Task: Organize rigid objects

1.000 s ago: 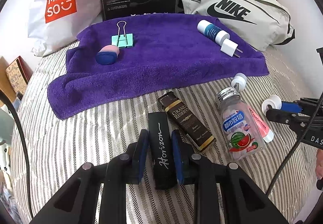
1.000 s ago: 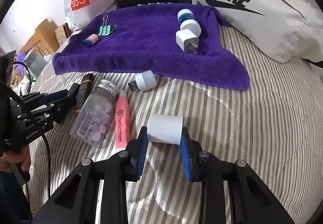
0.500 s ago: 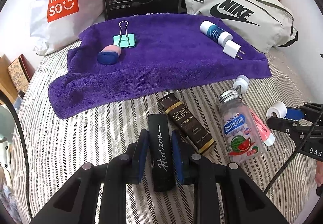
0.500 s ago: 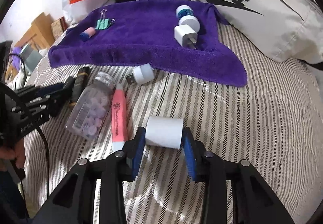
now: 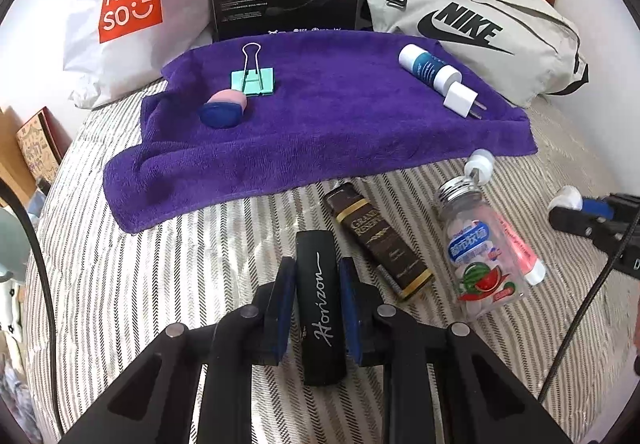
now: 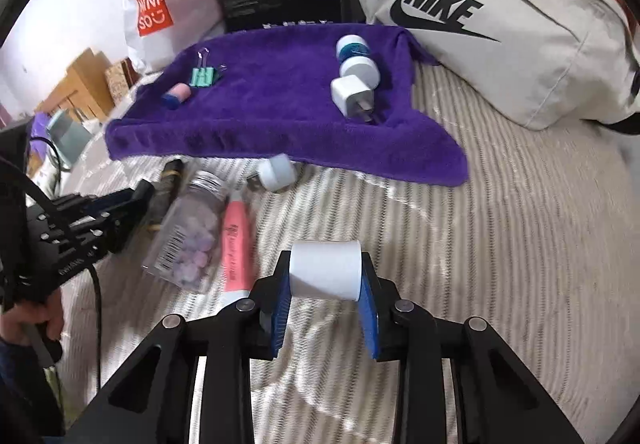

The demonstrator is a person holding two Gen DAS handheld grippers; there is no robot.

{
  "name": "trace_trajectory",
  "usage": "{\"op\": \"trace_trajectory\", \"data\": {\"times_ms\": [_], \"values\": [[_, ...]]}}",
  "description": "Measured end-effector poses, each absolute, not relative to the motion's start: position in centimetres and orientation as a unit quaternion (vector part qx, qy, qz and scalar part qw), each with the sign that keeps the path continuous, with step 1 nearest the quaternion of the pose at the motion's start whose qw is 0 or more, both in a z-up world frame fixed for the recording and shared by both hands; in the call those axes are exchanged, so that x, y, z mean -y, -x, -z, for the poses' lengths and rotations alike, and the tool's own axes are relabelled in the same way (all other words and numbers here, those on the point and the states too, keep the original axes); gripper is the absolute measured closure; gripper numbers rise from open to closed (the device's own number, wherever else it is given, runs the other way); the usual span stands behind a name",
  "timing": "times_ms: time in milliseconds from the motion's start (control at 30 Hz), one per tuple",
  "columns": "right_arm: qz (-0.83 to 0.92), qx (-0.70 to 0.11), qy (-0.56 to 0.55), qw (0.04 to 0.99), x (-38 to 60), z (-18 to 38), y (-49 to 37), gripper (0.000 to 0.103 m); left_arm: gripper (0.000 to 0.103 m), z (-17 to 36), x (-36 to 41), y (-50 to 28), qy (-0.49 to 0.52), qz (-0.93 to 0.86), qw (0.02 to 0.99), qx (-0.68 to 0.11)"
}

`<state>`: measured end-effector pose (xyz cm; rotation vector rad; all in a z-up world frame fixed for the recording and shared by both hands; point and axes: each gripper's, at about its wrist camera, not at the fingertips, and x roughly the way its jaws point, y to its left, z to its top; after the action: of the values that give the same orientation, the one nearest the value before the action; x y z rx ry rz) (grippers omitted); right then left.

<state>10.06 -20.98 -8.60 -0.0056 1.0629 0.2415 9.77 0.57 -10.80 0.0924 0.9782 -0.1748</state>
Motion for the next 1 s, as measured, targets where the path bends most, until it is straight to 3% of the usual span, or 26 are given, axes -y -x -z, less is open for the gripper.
{"op": "trace_trajectory", "data": {"times_ms": [400, 667, 1000], "values": [[-0.12, -0.523, 0.008, 0.844, 20.8, 10.1, -10.3, 0.072, 0.082, 10.0, -2.7, -9.4, -0.002, 0.104, 0.878, -0.467], [-0.125, -0.521, 0.019, 0.844, 20.6, 10.1, -10.0, 0.072, 0.081, 10.7, -1.1, -8.9, -0.071, 0.081, 0.879, -0.464], [-0.125, -0.519, 0.03, 0.845, 20.5, 10.1, -10.1, 0.072, 0.081, 10.5, -1.1, -8.0, -0.078, 0.08, 0.876, -0.47]]}}
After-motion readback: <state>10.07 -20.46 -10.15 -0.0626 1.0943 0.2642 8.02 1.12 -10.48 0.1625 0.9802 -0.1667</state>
